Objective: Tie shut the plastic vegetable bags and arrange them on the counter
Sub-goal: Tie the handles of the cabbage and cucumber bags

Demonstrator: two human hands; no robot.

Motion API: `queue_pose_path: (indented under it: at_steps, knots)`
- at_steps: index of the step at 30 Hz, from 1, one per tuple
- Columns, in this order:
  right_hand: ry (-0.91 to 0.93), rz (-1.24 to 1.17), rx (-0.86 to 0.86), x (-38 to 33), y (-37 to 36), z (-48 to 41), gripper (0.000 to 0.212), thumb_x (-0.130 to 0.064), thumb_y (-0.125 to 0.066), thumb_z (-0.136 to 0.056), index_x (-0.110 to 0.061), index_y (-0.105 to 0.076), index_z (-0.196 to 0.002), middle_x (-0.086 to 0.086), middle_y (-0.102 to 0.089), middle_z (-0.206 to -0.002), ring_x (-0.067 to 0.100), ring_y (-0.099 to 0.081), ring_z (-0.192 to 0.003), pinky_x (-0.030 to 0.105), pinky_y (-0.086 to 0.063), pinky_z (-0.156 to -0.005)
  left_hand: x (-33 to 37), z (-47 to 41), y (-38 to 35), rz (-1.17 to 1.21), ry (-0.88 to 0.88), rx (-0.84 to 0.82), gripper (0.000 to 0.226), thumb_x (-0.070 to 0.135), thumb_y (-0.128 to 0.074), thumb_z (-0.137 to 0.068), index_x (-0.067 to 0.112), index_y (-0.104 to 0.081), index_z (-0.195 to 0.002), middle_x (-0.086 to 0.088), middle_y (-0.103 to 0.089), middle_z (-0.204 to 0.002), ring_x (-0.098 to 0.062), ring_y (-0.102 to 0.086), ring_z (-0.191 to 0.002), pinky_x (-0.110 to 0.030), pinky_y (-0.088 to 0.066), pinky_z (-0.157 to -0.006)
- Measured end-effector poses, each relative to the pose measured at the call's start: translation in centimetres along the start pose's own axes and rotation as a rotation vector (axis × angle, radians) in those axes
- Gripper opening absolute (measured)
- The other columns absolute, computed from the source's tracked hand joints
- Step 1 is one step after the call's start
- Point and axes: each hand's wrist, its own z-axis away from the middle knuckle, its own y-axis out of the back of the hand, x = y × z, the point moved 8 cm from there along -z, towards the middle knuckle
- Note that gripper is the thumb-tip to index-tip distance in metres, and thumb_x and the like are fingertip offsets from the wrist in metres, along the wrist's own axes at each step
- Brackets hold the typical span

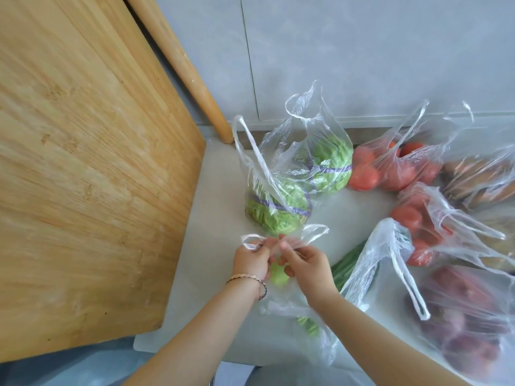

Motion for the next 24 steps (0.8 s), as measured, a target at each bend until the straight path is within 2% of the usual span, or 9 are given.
queue_pose_path:
  at_steps: [5, 7, 9, 14, 16, 18, 20, 22, 24]
  knots:
    - [-0.146, -0.091, 0.172, 1.0, 1.4, -0.5, 0.017, -0.018, -0.066, -0.083, -0.013, -0.062, -0.067, -0.005, -0.047, -0.049, 0.007, -0.043, -0.042, 0.016, -0.036, -0.04, 1.4, 1.0, -0.2, -0.139, -0.275, -0.004, 0.027, 0.015, -0.061, -0.084, 0.021, -0.057, -0.058, 0.013, -0.053, -0.034, 0.0, -0.048, -0.036, -0.015, -0.038, -0.045]
    - [-0.187, -0.009, 0.165, 1.1, 1.4, -0.9, 0.019, -0.012, -0.067, -0.082, -0.01, -0.06, -0.064, -0.002, -0.044, -0.048, 0.01, -0.038, -0.042, 0.017, -0.032, -0.039, 2.3, 2.1, -0.2, -0.102, -0.436, -0.034, 0.019, 0.012, -0.063, -0.083, 0.022, -0.064, -0.067, 0.018, -0.062, -0.046, 0.005, -0.056, -0.047, -0.01, -0.044, -0.054]
    - [-0.221, 0.09, 0.117, 0.8, 1.1, -1.3, 0.016, 0.0, -0.062, -0.079, -0.006, -0.059, -0.064, 0.003, -0.045, -0.05, 0.009, -0.038, -0.038, 0.016, -0.032, -0.037, 3.3, 3.3, -0.3, -0.163, -0.639, -0.078, 0.009, 0.024, -0.064, -0.079, 0.019, -0.071, -0.077, 0.016, -0.065, -0.06, 0.005, -0.058, -0.059, -0.01, -0.048, -0.064]
    - [-0.117, 0.38, 0.013, -0.9, 0.4, -1.9, 0.023, 0.007, -0.052, -0.076, -0.009, -0.053, -0.092, 0.005, -0.049, -0.062, 0.015, -0.046, -0.048, 0.023, -0.039, -0.049, 4.8, 3.8, -0.9, -0.399, -0.901, -0.182, 0.02, 0.032, -0.051, -0.08, 0.028, -0.064, -0.095, 0.009, -0.066, -0.093, 0.0, -0.063, -0.081, -0.019, -0.053, -0.075]
    - [-0.018, 0.492, -0.099, -1.7, -0.5, -1.3, 0.008, -0.001, -0.05, -0.081, 0.0, -0.057, -0.077, 0.01, -0.048, -0.062, 0.019, -0.041, -0.054, 0.026, -0.034, -0.054, 5.4, 3.3, -0.3, -0.391, -0.899, -0.093, 0.019, 0.024, -0.055, -0.081, 0.019, -0.071, -0.089, 0.013, -0.068, -0.079, 0.013, -0.06, -0.079, -0.007, -0.047, -0.074]
    - [-0.035, 0.384, -0.23, -1.5, -1.1, -0.4, 0.025, -0.008, -0.049, -0.088, -0.004, -0.06, -0.066, 0.006, -0.056, -0.062, 0.016, -0.045, -0.056, 0.026, -0.035, -0.055, 5.7, 2.3, 0.6, -0.305, -0.789, -0.029, 0.019, 0.02, -0.058, -0.081, 0.009, -0.073, -0.087, 0.008, -0.068, -0.079, 0.011, -0.06, -0.072, -0.007, -0.046, -0.074]
    - [-0.095, 0.138, -0.351, -1.3, -1.6, 0.4, 0.011, -0.006, -0.06, -0.083, -0.011, -0.068, -0.078, -0.002, -0.066, -0.064, 0.009, -0.055, -0.058, 0.017, -0.039, -0.054, 5.4, 1.3, 0.7, -0.165, -0.613, -0.073, 0.014, 0.014, -0.061, -0.084, 0.008, -0.07, -0.075, 0.01, -0.066, -0.059, 0.001, -0.058, -0.057, -0.012, -0.047, -0.065]
    - [-0.147, -0.1, -0.433, -0.5, -1.2, 0.5, 0.038, 0.008, -0.065, -0.064, -0.014, -0.066, -0.095, 0.001, -0.07, -0.066, 0.014, -0.059, -0.064, 0.02, -0.044, -0.061, 4.7, 0.9, 0.4, -0.133, -0.488, -0.106, 0.024, 0.007, -0.061, -0.084, 0.012, -0.064, -0.061, 0.013, -0.059, -0.043, 0.004, -0.05, -0.044, -0.007, -0.04, -0.052]
    - [-0.141, -0.281, -0.467, -0.5, -0.9, 0.6, 0.055, 0.019, -0.057, -0.059, -0.017, -0.066, -0.1, 0.009, -0.071, -0.068, 0.026, -0.062, -0.072, 0.03, -0.048, -0.069, 3.6, 0.6, -0.2, -0.109, -0.37, -0.16, 0.025, 0.009, -0.065, -0.082, 0.017, -0.063, -0.058, 0.007, -0.06, -0.047, -0.006, -0.053, -0.05, -0.015, -0.042, -0.055]
